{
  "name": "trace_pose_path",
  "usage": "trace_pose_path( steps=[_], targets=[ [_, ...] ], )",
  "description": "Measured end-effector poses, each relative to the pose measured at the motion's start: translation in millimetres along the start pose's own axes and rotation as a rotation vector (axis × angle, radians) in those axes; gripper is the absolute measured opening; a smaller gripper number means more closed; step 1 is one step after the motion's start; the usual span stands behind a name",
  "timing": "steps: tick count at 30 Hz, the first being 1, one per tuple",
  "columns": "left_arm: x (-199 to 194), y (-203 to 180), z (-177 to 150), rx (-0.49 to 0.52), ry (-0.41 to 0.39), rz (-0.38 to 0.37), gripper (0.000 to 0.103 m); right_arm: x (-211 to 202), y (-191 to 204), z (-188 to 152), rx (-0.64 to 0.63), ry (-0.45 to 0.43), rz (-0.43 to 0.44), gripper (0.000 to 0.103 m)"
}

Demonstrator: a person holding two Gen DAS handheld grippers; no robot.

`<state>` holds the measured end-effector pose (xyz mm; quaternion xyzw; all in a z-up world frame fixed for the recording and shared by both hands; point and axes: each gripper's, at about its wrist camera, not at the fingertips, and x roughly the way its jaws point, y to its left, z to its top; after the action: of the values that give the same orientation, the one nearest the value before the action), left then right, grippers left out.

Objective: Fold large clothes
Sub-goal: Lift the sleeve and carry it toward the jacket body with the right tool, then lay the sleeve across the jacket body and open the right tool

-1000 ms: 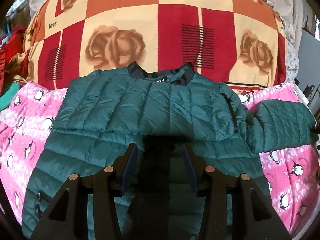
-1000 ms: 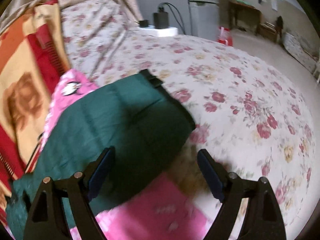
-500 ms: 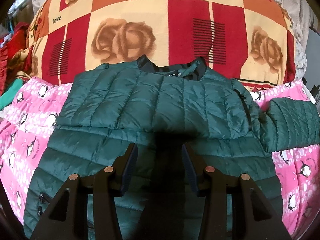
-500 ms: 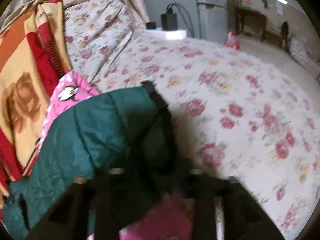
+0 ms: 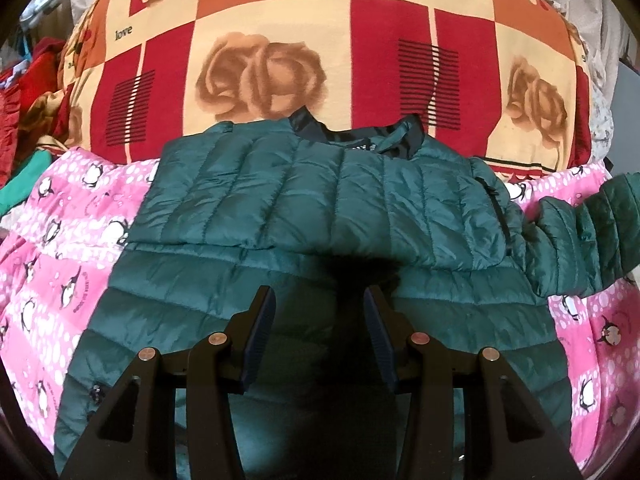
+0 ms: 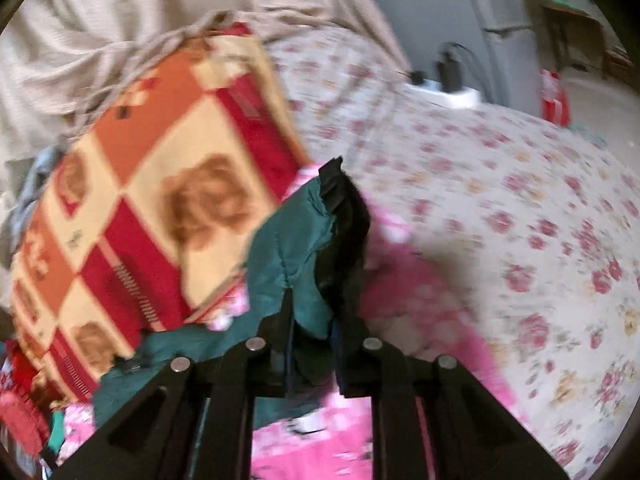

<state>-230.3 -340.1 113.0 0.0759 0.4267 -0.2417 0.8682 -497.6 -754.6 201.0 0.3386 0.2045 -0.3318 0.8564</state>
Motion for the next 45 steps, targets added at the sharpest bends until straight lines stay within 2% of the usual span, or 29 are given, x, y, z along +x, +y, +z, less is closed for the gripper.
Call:
trace_pose_path(
  steps=[8, 16, 21, 34, 41, 42, 44, 45],
  targets=[
    [-10, 42, -3, -0.064, -0.011, 0.014, 0.017, 16, 110, -30, -0.155, 0.094, 0.164, 0.013],
    [-13, 85, -2, -0.145, -0.024, 0.040, 0.017, 46, 202, -74, -0.286, 0.190, 0.257, 0.012],
    [-5, 103, -1, -0.159, -0.012, 0.061, 0.017, 74, 257, -111, -0.345, 0.269, 0.319, 0.012],
    [19, 139, 10, -0.194, 0.000, 0.099, 0.017, 175, 352, -217, -0.395, 0.497, 0.377, 0.012],
    [26, 152, 7, -0.233, 0.021, 0.085, 0.017, 214, 372, -263, -0.381, 0.601, 0.377, 0.014],
    [25, 152, 7, -0.236, 0.023, 0.080, 0.017, 213, 372, -263, -0.371, 0.605, 0.386, 0.017],
    [23, 153, 6, -0.244, 0.013, 0.071, 0.017, 202, 372, -256, -0.359, 0.609, 0.443, 0.036],
    [21, 153, 6, -0.254, 0.008, 0.058, 0.017, 193, 370, -250, -0.356, 0.601, 0.467, 0.056]
  ],
)
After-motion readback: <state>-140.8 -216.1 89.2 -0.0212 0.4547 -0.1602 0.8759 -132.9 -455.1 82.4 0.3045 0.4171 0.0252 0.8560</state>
